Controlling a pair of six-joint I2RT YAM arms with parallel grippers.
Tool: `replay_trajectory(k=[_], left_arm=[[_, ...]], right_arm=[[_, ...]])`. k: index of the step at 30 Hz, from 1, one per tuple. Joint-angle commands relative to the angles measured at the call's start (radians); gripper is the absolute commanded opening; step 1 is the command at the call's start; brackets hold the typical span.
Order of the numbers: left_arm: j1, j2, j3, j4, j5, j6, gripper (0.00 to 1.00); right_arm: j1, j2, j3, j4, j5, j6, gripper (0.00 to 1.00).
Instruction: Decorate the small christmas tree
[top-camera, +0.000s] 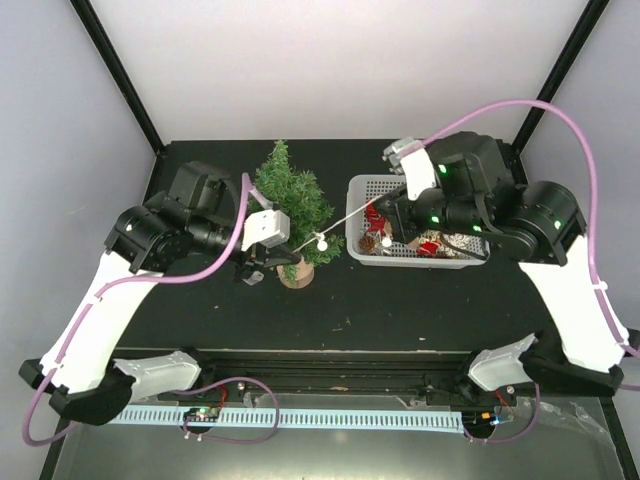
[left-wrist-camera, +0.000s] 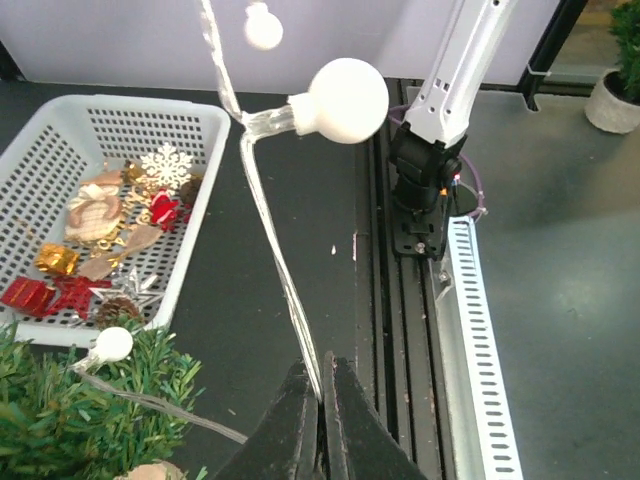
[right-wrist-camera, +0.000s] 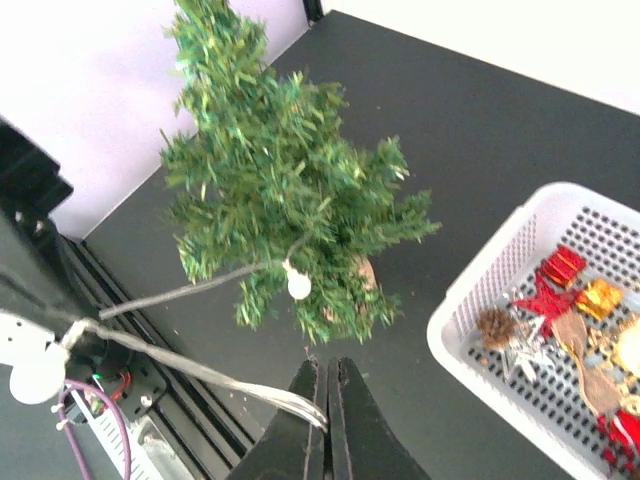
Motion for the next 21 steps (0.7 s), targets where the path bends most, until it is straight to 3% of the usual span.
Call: replay_trajectory(k=[1, 7, 14, 21], left_arm=[[0.015, -0.079, -0.059, 0.018, -0.055, 0.009, 0.02], [0.133, -0.093, -0.105, 0.043, -0.031, -0.052, 0.02], [0.259, -0.128, -0.143, 0.116, 0.047, -0.119, 0.02], [0.3, -0.162, -0.176, 0.227, 0.08, -0.201, 0.02]], right_arm=[[-0.008, 0.084, 0.14, 0.009, 0.014, -0.047, 0.01], [-0.009, 0.211, 0.279, 0.084, 0.004, -0.045, 0.01], [-0.009, 0.229, 0.239, 0.286, -0.051, -0.013, 0.01], [-0.008, 0.234, 0.215, 0.456, -0.09, 0.011, 0.01]])
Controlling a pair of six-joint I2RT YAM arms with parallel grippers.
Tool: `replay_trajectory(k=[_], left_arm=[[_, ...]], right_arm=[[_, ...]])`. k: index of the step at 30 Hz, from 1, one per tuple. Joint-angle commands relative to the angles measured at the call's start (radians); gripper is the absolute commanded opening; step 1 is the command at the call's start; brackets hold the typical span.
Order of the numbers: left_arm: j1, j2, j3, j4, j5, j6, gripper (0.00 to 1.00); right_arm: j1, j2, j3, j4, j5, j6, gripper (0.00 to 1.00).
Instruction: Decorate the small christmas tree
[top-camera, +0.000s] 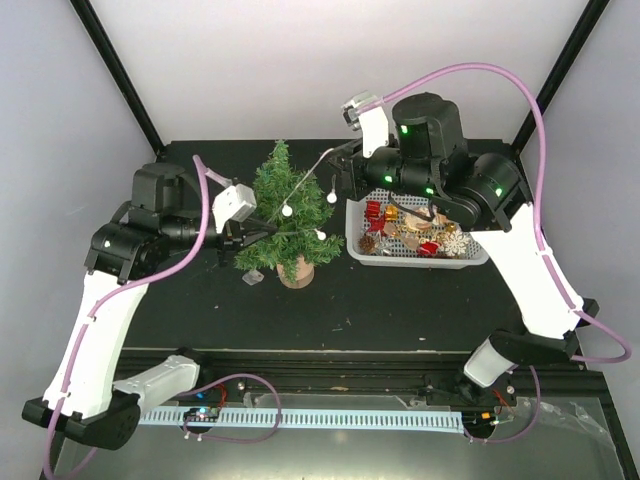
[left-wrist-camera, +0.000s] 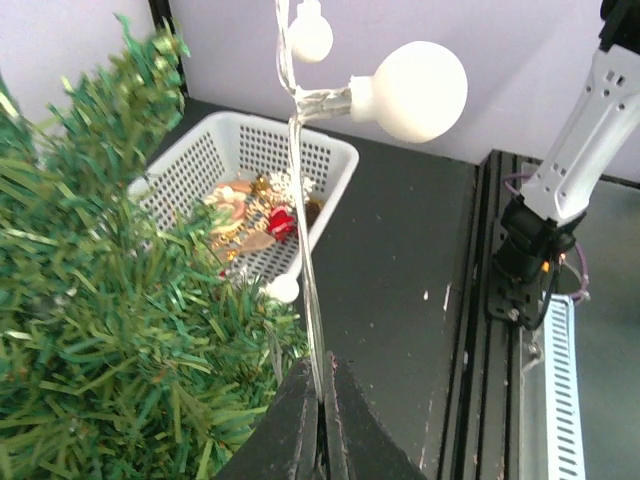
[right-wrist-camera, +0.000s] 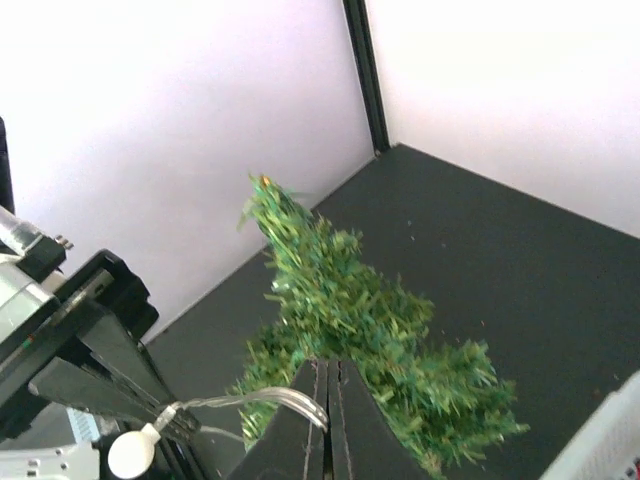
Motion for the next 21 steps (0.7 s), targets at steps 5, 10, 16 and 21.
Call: replay_trajectory(k=[5, 10, 16, 21], left_arm=[[0.048, -0.024, -0.021, 0.124, 0.062, -0.127, 0.01], [0.077, -0.02, -0.027, 0.19, 0.091, -0.182, 0.02], [0.123, -0.02, -0.058, 0.248, 0.131, -0.223, 0.01], [0.172, -0.018, -0.084, 0.305, 0.182, -0.278, 0.01]], right_arm=[[-0.008, 0.007, -0.002, 0.286, -0.03, 0.03, 0.01], [-0.008, 0.044, 0.022, 0.356, -0.057, 0.024, 0.01], [-0.009, 0.105, 0.06, 0.405, -0.063, 0.017, 0.01], [-0.008, 0.135, 0.067, 0.439, -0.06, 0.001, 0.01]])
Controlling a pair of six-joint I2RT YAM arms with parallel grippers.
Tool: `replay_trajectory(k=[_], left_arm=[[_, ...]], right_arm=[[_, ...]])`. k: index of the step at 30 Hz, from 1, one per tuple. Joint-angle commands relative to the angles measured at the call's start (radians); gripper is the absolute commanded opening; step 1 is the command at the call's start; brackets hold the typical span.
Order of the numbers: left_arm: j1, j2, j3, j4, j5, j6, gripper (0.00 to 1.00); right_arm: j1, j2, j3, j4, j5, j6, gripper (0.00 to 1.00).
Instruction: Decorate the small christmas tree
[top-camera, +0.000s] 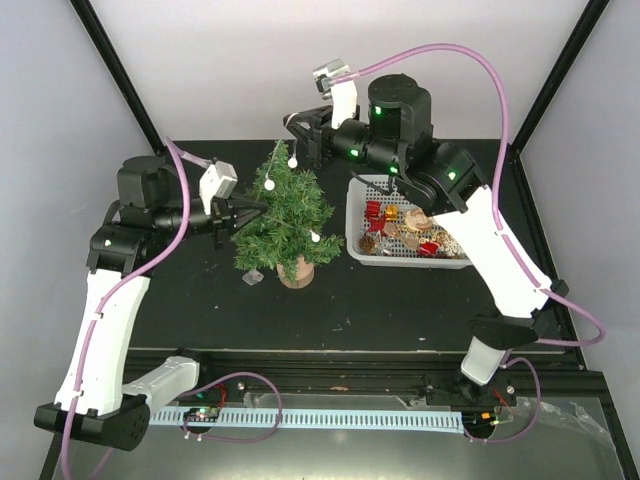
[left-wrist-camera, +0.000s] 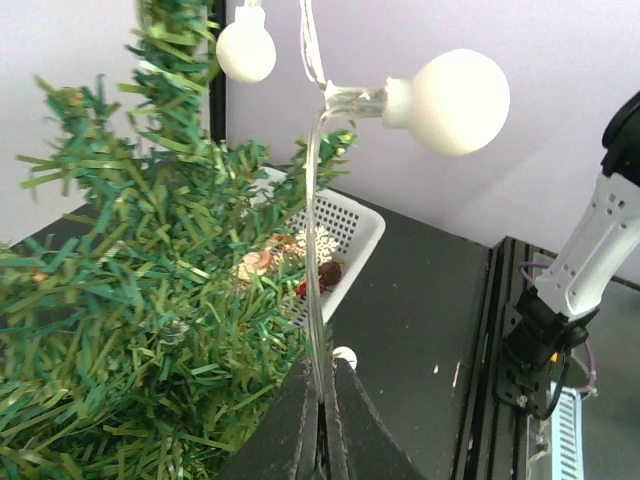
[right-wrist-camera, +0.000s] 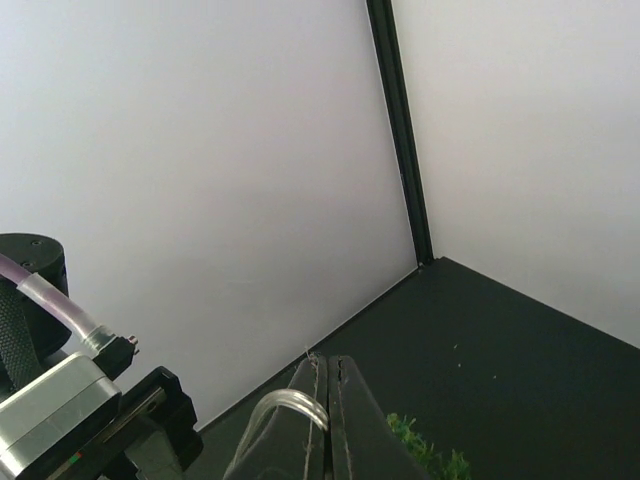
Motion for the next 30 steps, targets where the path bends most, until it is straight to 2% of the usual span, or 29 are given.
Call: replay_trajectory(k=[1, 11, 23, 30], left_arm=[[0.045, 0.002, -0.02, 0.083, 0.077, -0.078, 0.02], [0.101, 0.028, -0.077, 0.257, 0.183, -0.25, 0.02], [0.161, 0.039, -0.173, 0.409, 0.269, -0.385, 0.02], [0.182, 0.032, -0.215, 0.417, 0.306, -0.398, 0.02]], right_arm=[[-0.006, 0.02, 0.043, 0.087, 0.005, -0.025, 0.01], [-0.007, 0.056, 0.061, 0.058, 0.043, -0.062, 0.01], [-0.007, 0.106, 0.07, -0.01, 0.063, -0.087, 0.01], [-0.007, 0.13, 0.066, -0.049, 0.075, -0.1, 0.01]])
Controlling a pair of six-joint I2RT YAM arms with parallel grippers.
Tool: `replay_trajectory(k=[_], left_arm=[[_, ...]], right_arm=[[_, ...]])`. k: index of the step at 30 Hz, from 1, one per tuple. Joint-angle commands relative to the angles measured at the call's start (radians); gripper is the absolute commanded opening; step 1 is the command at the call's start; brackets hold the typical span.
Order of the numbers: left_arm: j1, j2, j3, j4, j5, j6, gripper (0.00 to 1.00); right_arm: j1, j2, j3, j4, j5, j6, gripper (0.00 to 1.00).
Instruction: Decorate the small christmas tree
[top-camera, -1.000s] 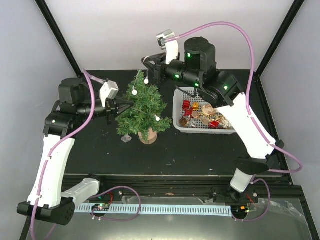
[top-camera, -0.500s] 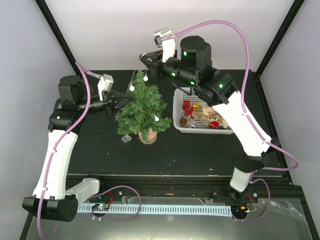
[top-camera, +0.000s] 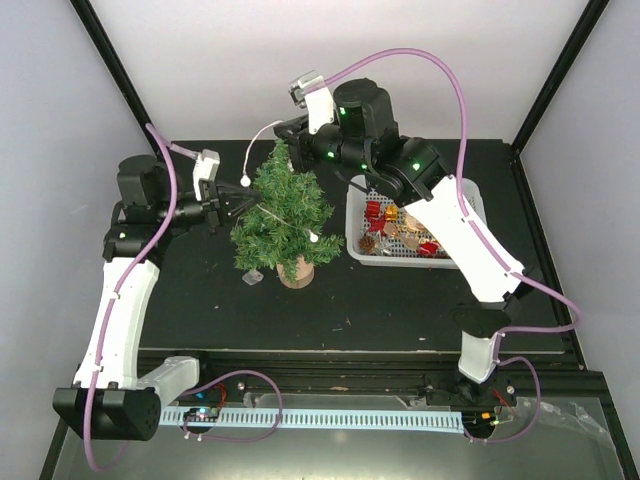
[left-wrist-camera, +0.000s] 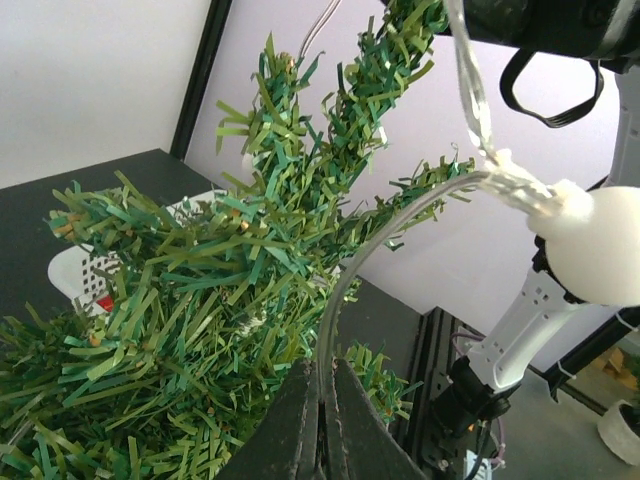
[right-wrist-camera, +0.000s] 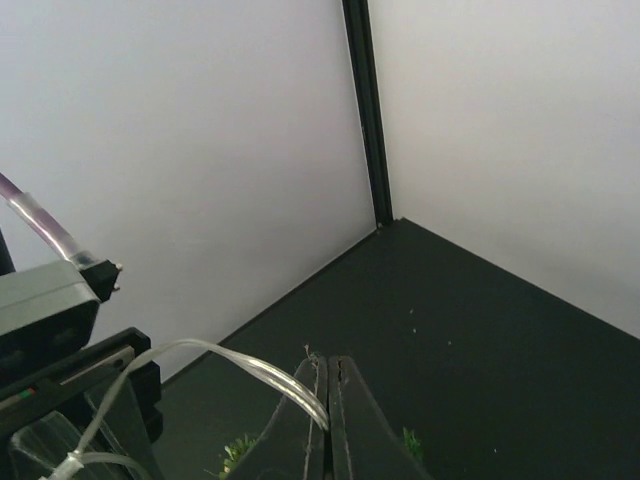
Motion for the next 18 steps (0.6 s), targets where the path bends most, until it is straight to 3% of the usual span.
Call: replay_trajectory(k=[1, 18], left_arm=[[0.02, -0.003, -0.02, 0.042, 0.063, -0.032, 0.02], [0.054, -0.012, -0.153, 0.101, 0.147, -0.109, 0.02]], right_arm=[[-0.005, 0.01, 0.022, -0.035, 0.026, -0.023, 0.01], [-0.02, 0.002, -0.036, -0.094, 0.085, -0.022, 0.01]])
